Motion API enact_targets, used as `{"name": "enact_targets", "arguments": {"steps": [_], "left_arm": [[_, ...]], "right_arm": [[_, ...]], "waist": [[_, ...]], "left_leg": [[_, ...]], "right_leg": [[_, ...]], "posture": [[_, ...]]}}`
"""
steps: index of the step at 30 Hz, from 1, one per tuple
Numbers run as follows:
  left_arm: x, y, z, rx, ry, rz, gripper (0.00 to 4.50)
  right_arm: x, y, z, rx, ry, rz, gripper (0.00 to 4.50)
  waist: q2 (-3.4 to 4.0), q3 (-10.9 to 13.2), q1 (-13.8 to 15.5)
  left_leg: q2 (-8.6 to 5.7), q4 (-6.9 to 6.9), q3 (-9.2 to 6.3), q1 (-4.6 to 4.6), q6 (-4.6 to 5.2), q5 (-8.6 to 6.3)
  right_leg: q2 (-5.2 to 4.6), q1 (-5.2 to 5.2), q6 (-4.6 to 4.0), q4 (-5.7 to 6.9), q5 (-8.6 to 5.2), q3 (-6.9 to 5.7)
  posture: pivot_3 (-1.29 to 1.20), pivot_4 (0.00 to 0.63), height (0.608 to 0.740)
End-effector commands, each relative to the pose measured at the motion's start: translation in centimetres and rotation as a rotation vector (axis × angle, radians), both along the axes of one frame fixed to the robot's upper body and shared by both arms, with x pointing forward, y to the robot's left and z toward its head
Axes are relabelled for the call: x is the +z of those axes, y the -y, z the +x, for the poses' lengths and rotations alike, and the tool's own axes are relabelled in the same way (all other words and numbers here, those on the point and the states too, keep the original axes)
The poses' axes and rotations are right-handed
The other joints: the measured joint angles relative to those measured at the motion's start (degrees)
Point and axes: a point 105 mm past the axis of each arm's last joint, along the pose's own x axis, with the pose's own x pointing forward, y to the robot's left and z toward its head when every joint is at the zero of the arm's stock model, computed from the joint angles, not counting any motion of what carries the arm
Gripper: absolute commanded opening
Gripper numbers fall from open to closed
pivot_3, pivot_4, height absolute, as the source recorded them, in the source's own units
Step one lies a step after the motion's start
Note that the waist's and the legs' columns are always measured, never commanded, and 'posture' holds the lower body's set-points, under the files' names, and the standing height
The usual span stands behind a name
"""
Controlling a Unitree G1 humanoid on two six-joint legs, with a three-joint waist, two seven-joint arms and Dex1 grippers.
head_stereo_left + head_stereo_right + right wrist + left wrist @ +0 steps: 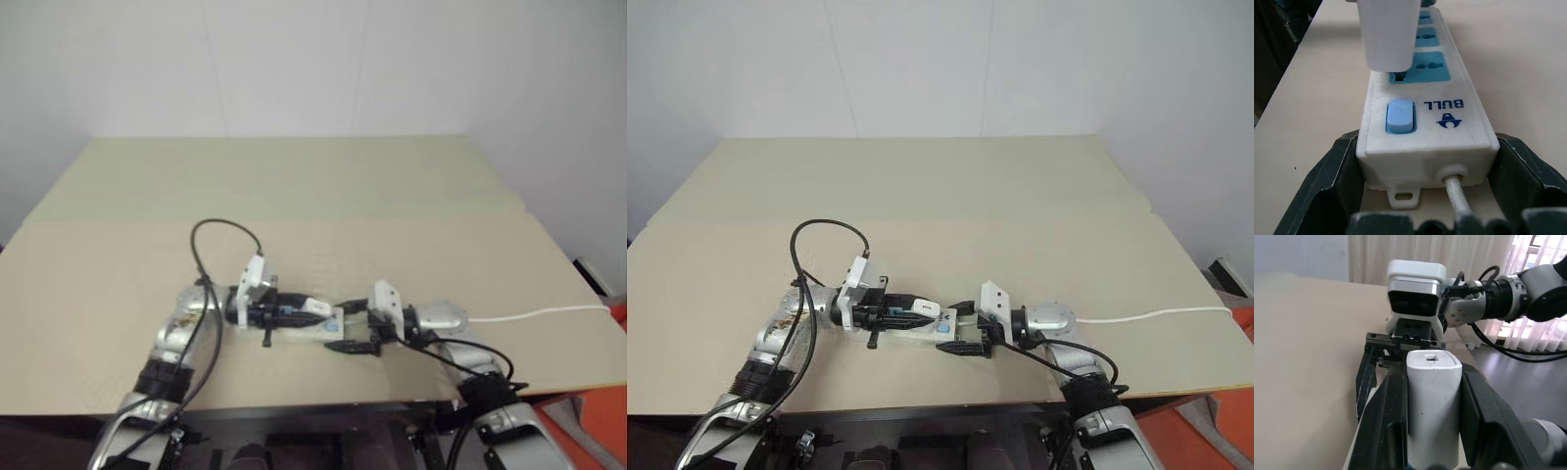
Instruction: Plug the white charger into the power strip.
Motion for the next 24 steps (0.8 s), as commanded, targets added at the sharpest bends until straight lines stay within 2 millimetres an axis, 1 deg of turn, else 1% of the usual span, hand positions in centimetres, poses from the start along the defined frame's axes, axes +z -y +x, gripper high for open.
{"name": "enact_targets", "arguments": {"steps": [1, 6, 11, 15, 24], "left_arm": [[0.2, 0.3, 0.4, 0.009, 0.033, -0.002, 1.00], [-0.3, 0.3, 0.6, 0.014, 0.030, 0.006, 1.00], [-0.7, -0.3, 0.4, 0.007, 0.018, 0.030, 1.00], [-1.1, -1.9, 0.3, 0.006, 0.001, 0.088, 1.00], [-1.5, -4.6, 0.2, 0.026, -0.012, 0.159, 1.00]], "right_arm": [[0.1, -0.6, -0.6, 0.031, -0.003, 0.006, 3.43], [0.1, -0.6, -0.5, 0.029, -0.001, 0.004, 3.43], [0.2, -0.5, -0.5, 0.029, 0.000, 0.003, 3.43], [0.2, -0.5, -0.4, 0.029, 0.000, 0.002, 3.43], [0.3, -0.6, -0.2, 0.033, 0.003, -0.001, 3.43]], "waist": [[0.00, 0.0, 0.0], [0.00, 0.0, 0.1], [0.01, 0.0, 0.1], [0.01, 0.0, -0.1], [0.01, 0.0, -0.9]], "left_leg": [[0.00, 0.00, 0.00, 0.00, 0.00, 0.00], [-0.01, 0.00, 0.00, 0.03, 0.00, 0.00], [-0.01, 0.00, 0.00, 0.03, 0.00, 0.00], [0.02, 0.00, -0.01, 0.04, 0.00, 0.00], [0.07, -0.04, 0.00, 0.07, 0.00, 0.00]], "right_leg": [[0.00, -0.01, 0.00, 0.00, 0.00, 0.00], [0.00, 0.05, 0.02, -0.01, -0.01, 0.00], [0.00, 0.05, 0.15, -0.03, -0.08, 0.01], [0.03, 0.04, 0.14, -0.02, -0.09, 0.01], [0.08, 0.02, 0.26, -0.01, -0.16, 0.03]], "posture": [[0.00, 0.150, 0.740], [0.00, 0.150, 0.740], [0.00, 0.150, 0.740], [0.00, 0.150, 0.740], [0.00, 0.150, 0.740]]}}
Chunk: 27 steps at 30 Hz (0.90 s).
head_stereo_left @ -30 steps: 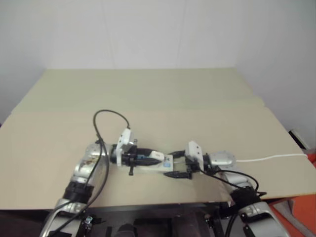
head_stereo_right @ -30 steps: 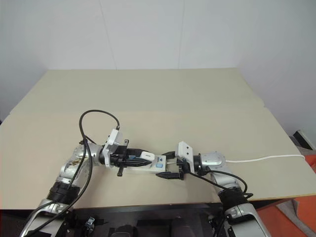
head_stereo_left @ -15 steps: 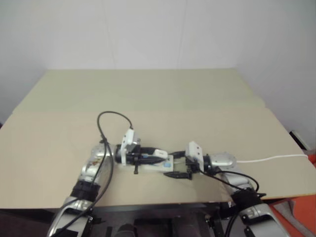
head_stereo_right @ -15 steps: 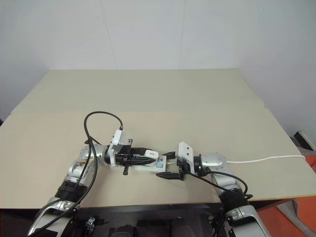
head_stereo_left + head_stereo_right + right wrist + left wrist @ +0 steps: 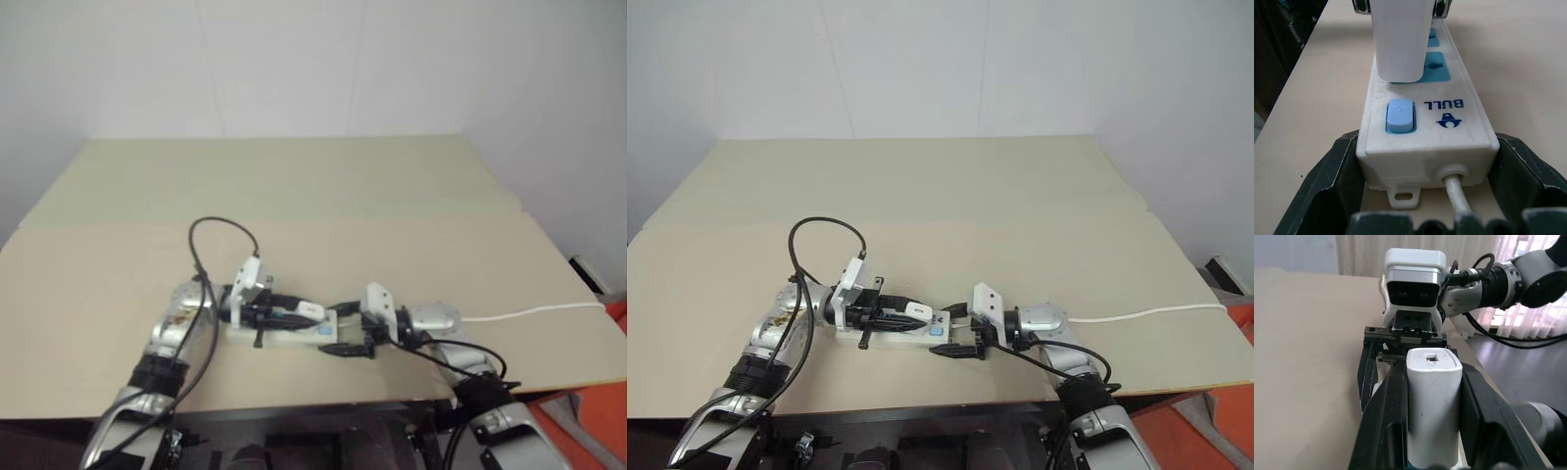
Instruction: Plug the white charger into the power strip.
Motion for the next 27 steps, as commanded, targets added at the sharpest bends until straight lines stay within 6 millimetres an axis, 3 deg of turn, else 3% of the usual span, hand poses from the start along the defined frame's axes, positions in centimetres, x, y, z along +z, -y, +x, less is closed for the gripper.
{"name": "enact_targets", "arguments": {"steps": [1, 21, 27], "left_arm": [[-1.1, -3.1, 0.4, 0.083, -0.024, 0.090, 1.00], [-2.4, -4.9, -0.5, 0.119, -0.032, 0.185, 1.00], [-2.8, -4.5, -0.3, 0.123, -0.027, 0.199, 1.00]], "right_arm": [[0.3, 0.7, 0.1, 0.000, 0.005, -0.002, 3.43], [0.3, 0.8, 0.3, -0.004, 0.013, -0.007, 3.43], [0.3, 0.7, 0.3, -0.002, 0.013, -0.006, 3.43]], "waist": [[0.00, 0.0, -0.2], [0.00, 0.0, -0.8], [0.01, 0.0, -0.7]], "left_leg": [[0.00, -0.01, 0.00, 0.00, 0.00, 0.00], [0.03, -0.07, -0.01, 0.02, 0.00, 0.00], [0.03, -0.07, 0.00, 0.02, 0.00, 0.00]], "right_leg": [[0.00, -0.01, -0.01, 0.00, 0.00, 0.00], [0.02, -0.03, 0.02, 0.00, -0.03, 0.00], [0.02, -0.03, 0.05, 0.00, -0.05, 0.01]], "posture": [[0.00, 0.150, 0.740], [0.00, 0.150, 0.740], [0.00, 0.150, 0.740]]}}
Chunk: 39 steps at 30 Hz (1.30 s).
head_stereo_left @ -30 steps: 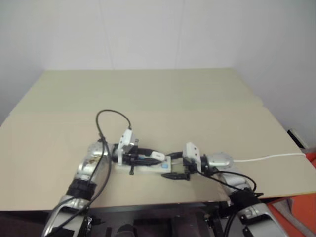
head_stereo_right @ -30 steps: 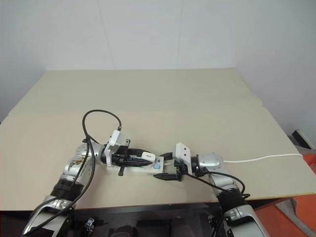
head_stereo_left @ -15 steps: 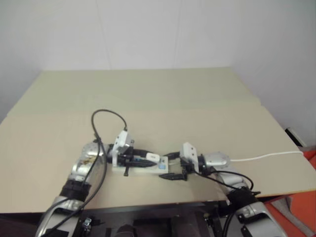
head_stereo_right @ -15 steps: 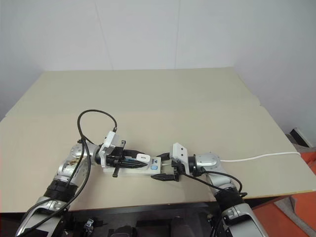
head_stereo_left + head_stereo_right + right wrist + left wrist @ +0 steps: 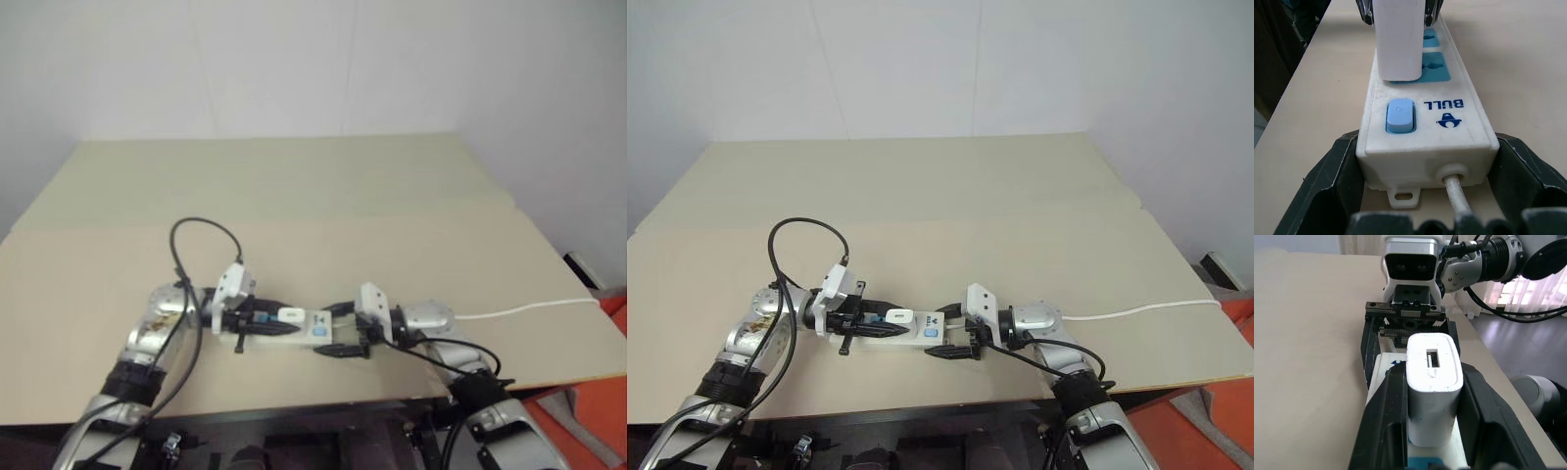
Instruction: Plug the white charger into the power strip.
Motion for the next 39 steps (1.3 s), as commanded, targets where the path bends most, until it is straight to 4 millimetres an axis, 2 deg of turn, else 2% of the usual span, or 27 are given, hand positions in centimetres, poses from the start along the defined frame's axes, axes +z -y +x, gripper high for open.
{"name": "enact_targets", "arguments": {"steps": [1, 14, 29, 39], "left_arm": [[-2.1, -2.2, 0.3, 0.083, -0.054, 0.115, 1.00], [-2.8, -0.4, 0.4, 0.059, -0.049, 0.129, 1.00], [-3.7, -0.2, -0.5, 0.043, -0.093, 0.194, 1.00], [-4.3, 0.5, -0.7, 0.049, -0.096, 0.213, 1.00]], "right_arm": [[0.3, 1.3, 0.3, -0.021, 0.009, 0.002, 3.43], [0.1, 1.2, 0.1, -0.016, 0.001, -0.002, 3.43], [-1.1, 1.4, -0.3, 0.011, -0.025, -0.044, 3.43], [-1.1, 1.2, -0.2, 0.017, -0.024, -0.045, 3.43]], "waist": [[0.00, 0.0, 0.0], [0.03, -0.1, 0.4], [0.04, -0.5, 1.4], [0.05, -0.5, 1.5]], "left_leg": [[0.00, 0.00, 0.00, 0.01, 0.00, 0.00], [-0.03, 0.00, 0.00, 0.10, 0.00, 0.00], [-0.02, -0.01, 0.04, 0.21, 0.00, -0.01], [0.00, -0.08, 0.02, 0.69, 0.04, -0.04]], "right_leg": [[0.00, 0.01, 0.00, 0.00, 0.00, 0.00], [-0.01, 0.12, 0.06, -0.01, -0.04, 0.00], [-0.01, 0.25, 0.09, -0.12, -0.05, 0.02], [-0.01, 0.90, 0.09, -0.42, -0.08, -0.01]], "posture": [[0.00, 0.150, 0.740], [0.00, 0.150, 0.740], [0.00, 0.150, 0.740], [0.00, 0.150, 0.740]]}}
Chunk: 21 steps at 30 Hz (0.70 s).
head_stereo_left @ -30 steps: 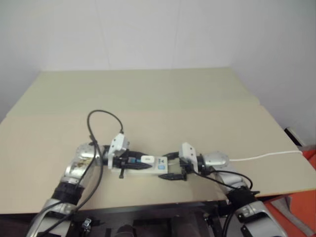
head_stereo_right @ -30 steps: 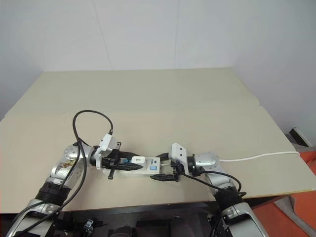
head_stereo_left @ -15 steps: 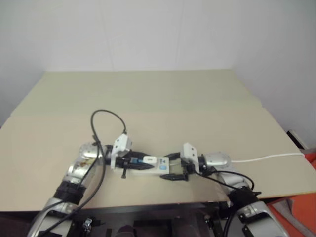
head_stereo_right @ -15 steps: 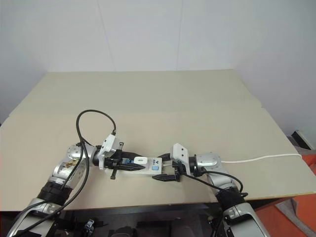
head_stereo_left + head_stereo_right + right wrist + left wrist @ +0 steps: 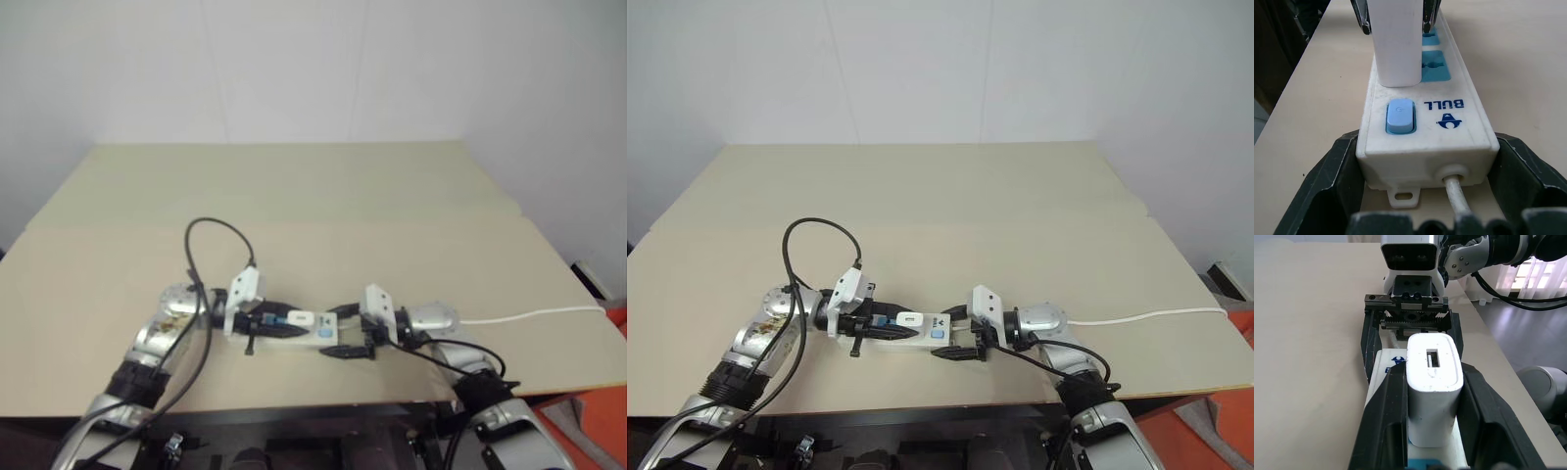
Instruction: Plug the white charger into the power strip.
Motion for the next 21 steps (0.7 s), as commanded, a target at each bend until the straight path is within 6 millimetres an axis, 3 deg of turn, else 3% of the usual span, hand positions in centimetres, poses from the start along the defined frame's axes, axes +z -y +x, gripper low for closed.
{"name": "enact_targets", "arguments": {"steps": [1, 19, 21], "left_arm": [[-3.8, -1.1, -0.7, 0.040, -0.114, 0.148, 1.00], [-4.1, -2.9, -1.5, 0.060, -0.135, 0.180, 1.00], [-4.1, -3.0, -1.5, 0.057, -0.142, 0.186, 1.74]], "right_arm": [[-0.4, 0.3, -0.3, 0.024, -0.011, -0.021, 3.43], [-0.5, 0.4, -0.4, 0.037, -0.012, -0.030, 3.43], [-0.5, 0.4, -0.4, 0.039, -0.012, -0.030, 3.43]], "waist": [[0.01, -0.1, 0.0], [0.02, -0.1, -0.2], [0.04, -0.1, -0.4]], "left_leg": [[0.00, 0.00, 0.00, 0.01, 0.00, 0.00], [0.04, -0.04, 0.00, 0.03, 0.02, -0.05], [0.04, -0.04, 0.01, 0.03, 0.02, -0.06]], "right_leg": [[0.00, 0.01, 0.00, 0.00, 0.00, 0.00], [0.02, 0.00, -0.07, -0.03, -0.06, 0.00], [0.03, 0.00, -0.08, -0.03, -0.07, 0.00]], "posture": [[0.00, 0.150, 0.740], [0.00, 0.150, 0.740], [0.00, 0.150, 0.740]]}}
